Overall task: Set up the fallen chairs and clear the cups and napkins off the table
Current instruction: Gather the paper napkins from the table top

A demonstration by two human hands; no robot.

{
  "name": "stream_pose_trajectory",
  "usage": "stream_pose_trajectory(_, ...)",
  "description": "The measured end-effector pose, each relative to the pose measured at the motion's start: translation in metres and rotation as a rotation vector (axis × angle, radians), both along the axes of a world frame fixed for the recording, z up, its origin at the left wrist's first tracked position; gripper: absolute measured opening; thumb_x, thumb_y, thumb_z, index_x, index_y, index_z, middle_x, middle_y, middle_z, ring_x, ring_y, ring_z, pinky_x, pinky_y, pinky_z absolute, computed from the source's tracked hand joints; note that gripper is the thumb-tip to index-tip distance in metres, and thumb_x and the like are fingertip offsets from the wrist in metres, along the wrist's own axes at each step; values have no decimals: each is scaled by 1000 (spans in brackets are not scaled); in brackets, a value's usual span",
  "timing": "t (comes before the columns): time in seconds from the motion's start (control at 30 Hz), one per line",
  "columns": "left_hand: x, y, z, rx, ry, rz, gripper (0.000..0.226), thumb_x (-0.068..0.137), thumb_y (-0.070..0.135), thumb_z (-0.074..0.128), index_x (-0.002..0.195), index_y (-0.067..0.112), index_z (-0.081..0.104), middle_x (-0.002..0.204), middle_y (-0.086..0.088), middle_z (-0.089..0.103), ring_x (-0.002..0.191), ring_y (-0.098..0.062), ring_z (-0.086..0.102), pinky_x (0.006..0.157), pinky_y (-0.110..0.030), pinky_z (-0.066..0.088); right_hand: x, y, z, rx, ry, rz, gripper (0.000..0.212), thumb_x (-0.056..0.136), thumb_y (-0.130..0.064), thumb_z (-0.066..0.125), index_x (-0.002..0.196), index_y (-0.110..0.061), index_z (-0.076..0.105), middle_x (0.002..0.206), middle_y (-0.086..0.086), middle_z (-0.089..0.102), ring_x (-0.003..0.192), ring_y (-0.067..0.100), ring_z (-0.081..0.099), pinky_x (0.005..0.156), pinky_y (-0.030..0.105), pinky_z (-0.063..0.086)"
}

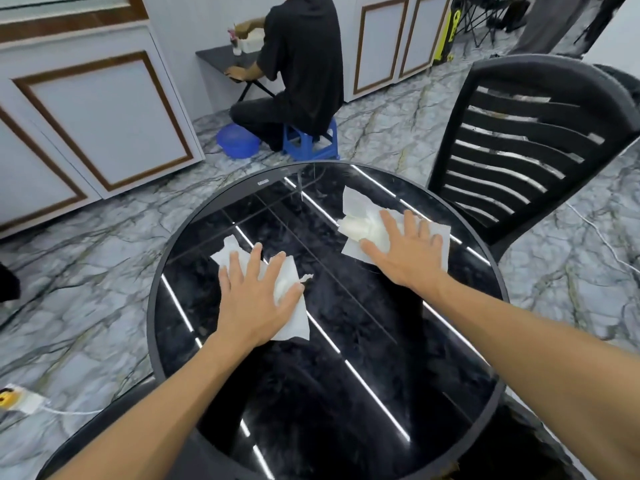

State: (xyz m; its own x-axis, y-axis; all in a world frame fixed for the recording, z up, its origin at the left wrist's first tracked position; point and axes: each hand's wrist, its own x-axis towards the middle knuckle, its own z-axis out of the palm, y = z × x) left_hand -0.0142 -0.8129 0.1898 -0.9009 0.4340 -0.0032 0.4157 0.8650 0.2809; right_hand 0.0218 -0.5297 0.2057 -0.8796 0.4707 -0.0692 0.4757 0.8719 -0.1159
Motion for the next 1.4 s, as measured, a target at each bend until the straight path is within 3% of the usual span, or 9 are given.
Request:
stream_pose_trajectory(0.17,-11,17,-2,25,-1,-39,76,88,77,24,154,38,21,167,-8,9,152,-40,-6,121,-58,3,-15,-22,-7,-37,-3,86,73,85,-83,19,150,-53,2,165,10,1,149,42,-4,116,63,2)
stream_pose_trajectory(0.37,-11,33,-5,44,27,-56,73,91,70,26,155,35,21,167,-9,9,152,-38,-2,122,-55,3,-8,-33,-16,-97,69,210,67,91,-76,23,151,-48,12,166,6,2,151,33,-4,118,59,-3)
stream_pose_trajectory(0.63,-5,38,-7,26,96,-97,73,94,64,21,153,21,33,161,-14,28,151,-39,16,120,-54,16,8,-43,-22,-180,226,242,56,102,-49,36,152,-23,32,162,10,23,150,30,13,121,48,8)
stream_pose_trajectory(0.87,8,35,-4,71,63,-145,73,95,57,17,151,15,37,161,-11,29,151,-36,18,120,-53,19,31,-49,-22,-316,366,228,38,100,-28,54,133,-9,54,140,15,53,130,35,45,106,52,39)
stream_pose_trajectory(1.0,17,31,-5,124,37,-169,69,96,53,21,148,11,41,159,-14,34,149,-36,25,120,-55,24,47,-53,-19,-331,422,253,24,99,-18,53,120,-8,57,122,9,58,105,27,52,94,45,47)
stream_pose_trajectory(1.13,28,25,-5,208,20,-228,60,99,46,28,145,10,43,154,-12,40,146,-31,31,117,-54,31,64,-60,-13,-317,446,265,24,100,-11,52,122,-4,58,124,11,59,110,28,52,102,36,41)
stream_pose_trajectory(1.27,40,20,0,344,55,-248,38,101,26,51,135,10,52,135,-4,52,122,-16,42,101,-43,47,81,-61,-8,-310,399,271,12,98,-6,51,105,-4,61,106,8,60,95,26,53,89,43,48)
stream_pose_trajectory(1.33,48,18,2,379,28,-225,40,100,25,53,139,13,51,139,0,51,127,-16,44,103,-37,45,91,-61,-7,-306,357,259,21,100,-8,49,115,0,60,120,18,59,111,33,52,101,46,43)
stream_pose_trajectory(1.4,57,15,2,392,-7,-208,44,101,28,50,144,17,47,145,1,48,134,-17,44,107,-30,40,102,-59,-4,-328,299,195,36,102,-14,46,135,-1,51,145,20,47,135,35,39,116,41,28)
